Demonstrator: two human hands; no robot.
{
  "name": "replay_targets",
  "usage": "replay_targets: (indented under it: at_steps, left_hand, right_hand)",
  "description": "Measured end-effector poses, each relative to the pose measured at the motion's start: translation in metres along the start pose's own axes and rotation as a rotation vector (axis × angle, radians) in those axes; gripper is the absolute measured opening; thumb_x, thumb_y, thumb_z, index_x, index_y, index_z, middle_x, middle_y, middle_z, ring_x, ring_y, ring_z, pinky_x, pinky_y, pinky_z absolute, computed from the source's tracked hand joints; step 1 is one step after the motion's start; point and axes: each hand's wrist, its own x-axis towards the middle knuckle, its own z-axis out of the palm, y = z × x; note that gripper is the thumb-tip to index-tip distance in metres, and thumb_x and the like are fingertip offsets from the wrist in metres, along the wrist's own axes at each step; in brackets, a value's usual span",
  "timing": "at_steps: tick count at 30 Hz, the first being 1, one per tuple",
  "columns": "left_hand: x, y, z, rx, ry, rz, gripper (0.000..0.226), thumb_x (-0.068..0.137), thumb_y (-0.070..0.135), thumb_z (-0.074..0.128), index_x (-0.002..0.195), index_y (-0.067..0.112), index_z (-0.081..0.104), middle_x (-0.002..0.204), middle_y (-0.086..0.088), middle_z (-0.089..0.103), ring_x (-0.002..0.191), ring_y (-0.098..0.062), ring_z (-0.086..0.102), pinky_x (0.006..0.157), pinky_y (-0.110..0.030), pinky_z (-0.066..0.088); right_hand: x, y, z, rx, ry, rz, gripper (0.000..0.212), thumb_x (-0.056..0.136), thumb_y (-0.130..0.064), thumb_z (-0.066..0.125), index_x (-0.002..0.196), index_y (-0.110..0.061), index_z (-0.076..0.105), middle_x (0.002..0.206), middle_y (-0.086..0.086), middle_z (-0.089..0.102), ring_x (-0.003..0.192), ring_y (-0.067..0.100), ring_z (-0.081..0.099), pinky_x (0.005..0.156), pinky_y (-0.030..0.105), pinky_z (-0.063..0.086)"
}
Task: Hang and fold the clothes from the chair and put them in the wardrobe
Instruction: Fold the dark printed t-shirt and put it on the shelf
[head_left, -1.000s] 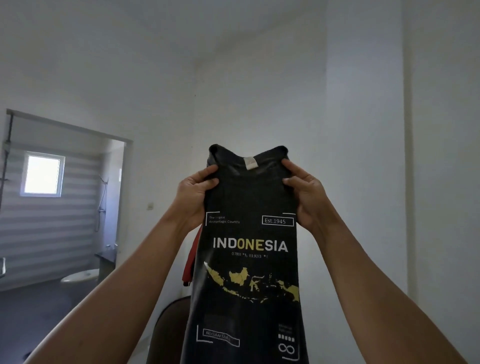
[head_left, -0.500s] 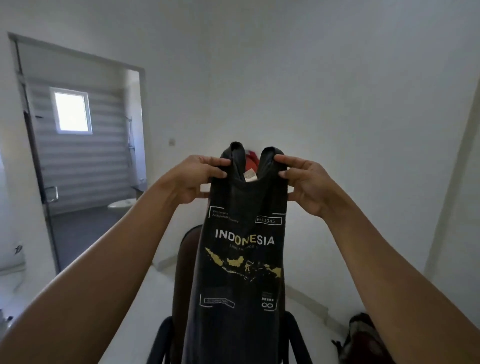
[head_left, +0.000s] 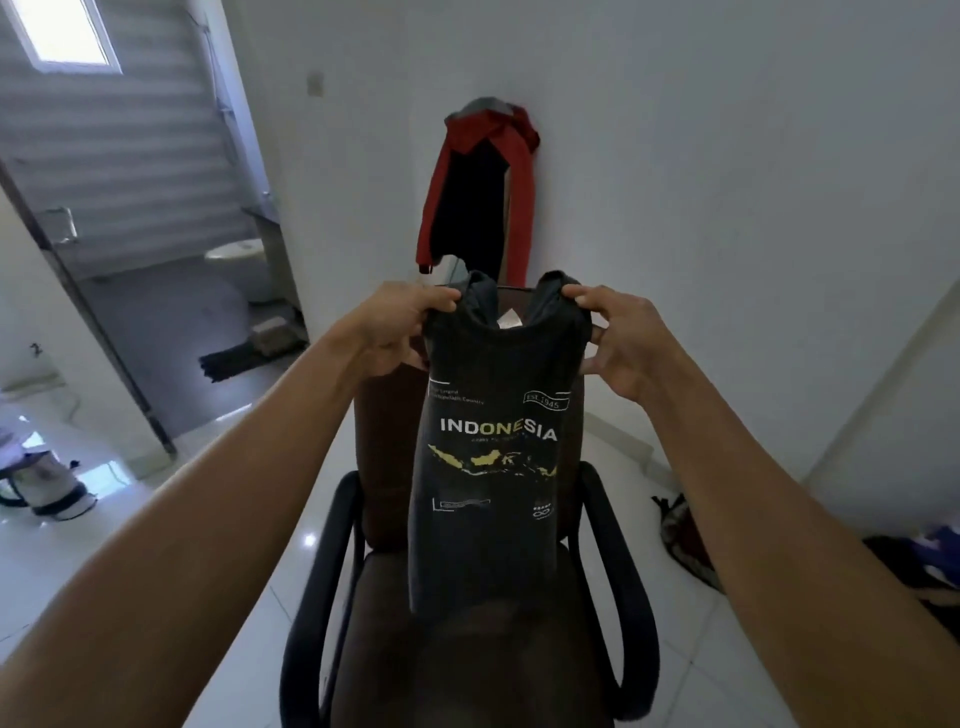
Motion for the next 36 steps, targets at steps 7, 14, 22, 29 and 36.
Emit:
replay_targets:
  at_steps: [7,14,22,29,36]
  left_hand:
    - [0.086,-0.046,-0.021,-0.077,-0.074,0.014,0.027,0.098,0.015,0.053,0.124,0.013,0.063,0.13,-0.011,0.059,0.12,-0.029,0.057,0.091,-0.05,0.054]
    - [0.153,-0.072,-0.026,-0.165,-0.137,-0.005,0.02,0.098,0.015,0.052,0.113,0.011,0.065,0.119,-0.011,0.062,0.109,-0.026,0.062,0.075,-0.04,0.057]
    - [0.161,-0.12,-0.021,-0.207,-0.216,-0.13,0.032,0.09,0.021,0.057,0.118,0.008,0.065,0.109,-0.009,0.067,0.095,-0.02,0.066,0.077,-0.04,0.056]
    - [0.102,-0.168,0.0,-0.284,-0.2,-0.261,0.027,0.074,0.026,0.065,0.096,0.01,0.066,0.088,-0.005,0.069,0.076,-0.017,0.066,0.072,-0.037,0.054]
    - [-0.014,-0.242,0.03,-0.332,-0.08,-0.4,0.034,0.075,0.025,0.066,0.104,0.008,0.066,0.099,-0.011,0.067,0.087,-0.023,0.065,0.077,-0.039,0.053]
  right_hand:
    - [0.074,0.037,0.009,-0.073,0.015,0.041,0.023,0.096,-0.01,0.052,0.107,-0.007,0.072,0.1,0.007,0.066,0.085,0.02,0.065,0.066,0.04,0.058]
    - [0.131,0.079,0.004,-0.005,0.083,0.099,0.022,0.097,-0.012,0.052,0.102,-0.007,0.073,0.098,0.011,0.069,0.086,0.023,0.067,0.075,0.043,0.056]
    - [0.125,0.133,0.003,0.055,0.112,0.219,0.02,0.098,-0.012,0.052,0.102,-0.006,0.07,0.098,0.012,0.069,0.085,0.024,0.068,0.079,0.045,0.056]
    - [0.063,0.18,-0.006,0.114,0.14,0.361,0.017,0.095,-0.013,0.054,0.091,-0.01,0.071,0.079,0.006,0.073,0.075,0.021,0.067,0.073,0.039,0.053]
    - [-0.066,0.238,-0.021,0.18,0.229,0.502,0.019,0.097,-0.012,0.053,0.096,-0.004,0.07,0.079,0.008,0.072,0.075,0.023,0.067,0.072,0.038,0.055]
